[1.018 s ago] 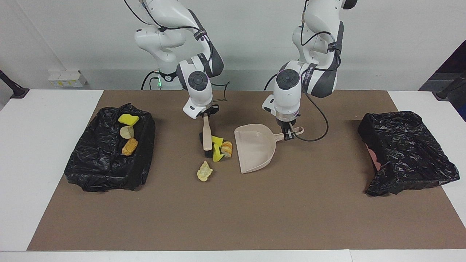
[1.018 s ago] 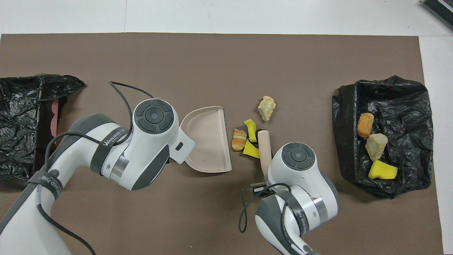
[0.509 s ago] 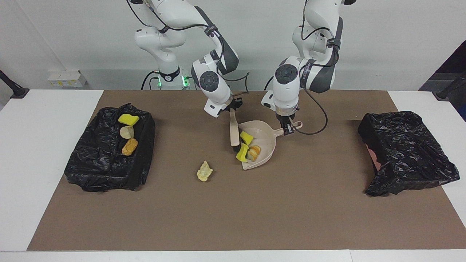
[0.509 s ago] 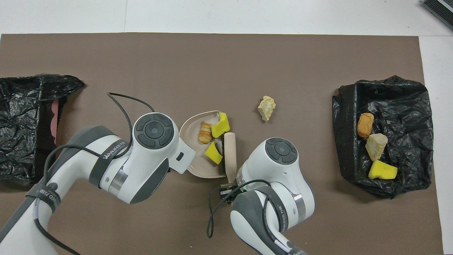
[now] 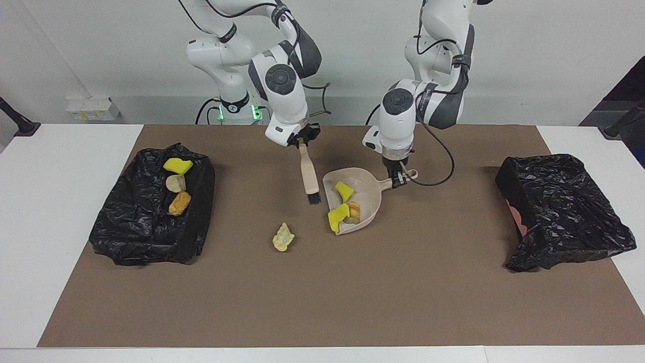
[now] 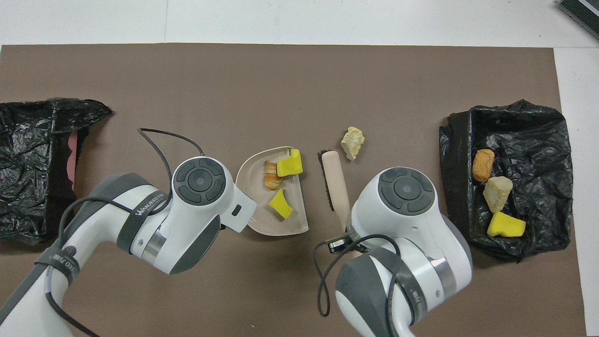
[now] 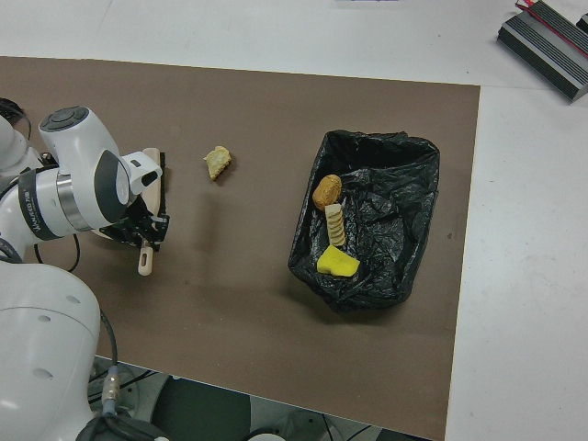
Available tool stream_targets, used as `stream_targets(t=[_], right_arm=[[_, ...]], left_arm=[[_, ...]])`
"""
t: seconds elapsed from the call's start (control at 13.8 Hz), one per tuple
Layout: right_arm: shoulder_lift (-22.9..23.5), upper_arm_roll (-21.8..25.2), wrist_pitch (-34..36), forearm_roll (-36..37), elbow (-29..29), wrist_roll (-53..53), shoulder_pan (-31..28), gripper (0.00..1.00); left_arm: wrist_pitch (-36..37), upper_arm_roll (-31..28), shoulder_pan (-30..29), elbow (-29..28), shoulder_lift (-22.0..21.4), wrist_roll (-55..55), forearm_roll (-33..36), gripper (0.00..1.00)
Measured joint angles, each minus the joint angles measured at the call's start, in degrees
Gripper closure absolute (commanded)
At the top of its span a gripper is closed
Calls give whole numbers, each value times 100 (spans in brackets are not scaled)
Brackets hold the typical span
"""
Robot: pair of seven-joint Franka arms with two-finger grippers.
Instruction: Sweep and dump trash in bin
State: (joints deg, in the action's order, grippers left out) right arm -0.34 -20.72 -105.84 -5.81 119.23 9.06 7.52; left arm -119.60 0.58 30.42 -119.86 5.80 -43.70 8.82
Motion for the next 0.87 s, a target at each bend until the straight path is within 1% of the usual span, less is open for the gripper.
stream_targets(t=[0.07,0.15,0.29,0.44,0.58,0.73,0.87], right_arm=[[78,181,-3,446,-54,-240,-16,100],[253,399,-5,934,-211,-445,-36,100],[825,708,-4,1808,-705,-712,-90,100],[1525,751,-1,2524,-1214,-734,-110,100],[1958,722,2,2733,-1445,-725,-76,100],[2098,700,76,2668,-1465,-677,-6,100],[2106,570,385,2181,-1435,-651,61,100]], left_arm=[[4,7,0,-23,-12,142,0,100],[9,12,1,-54,-30,236,0,100],[21,16,5,-89,-58,321,0,100],[75,22,17,-103,-78,382,0,100],[297,26,29,-101,-98,458,0,100],[598,24,58,-101,-145,570,0,100],[782,33,162,-103,-214,828,0,100]])
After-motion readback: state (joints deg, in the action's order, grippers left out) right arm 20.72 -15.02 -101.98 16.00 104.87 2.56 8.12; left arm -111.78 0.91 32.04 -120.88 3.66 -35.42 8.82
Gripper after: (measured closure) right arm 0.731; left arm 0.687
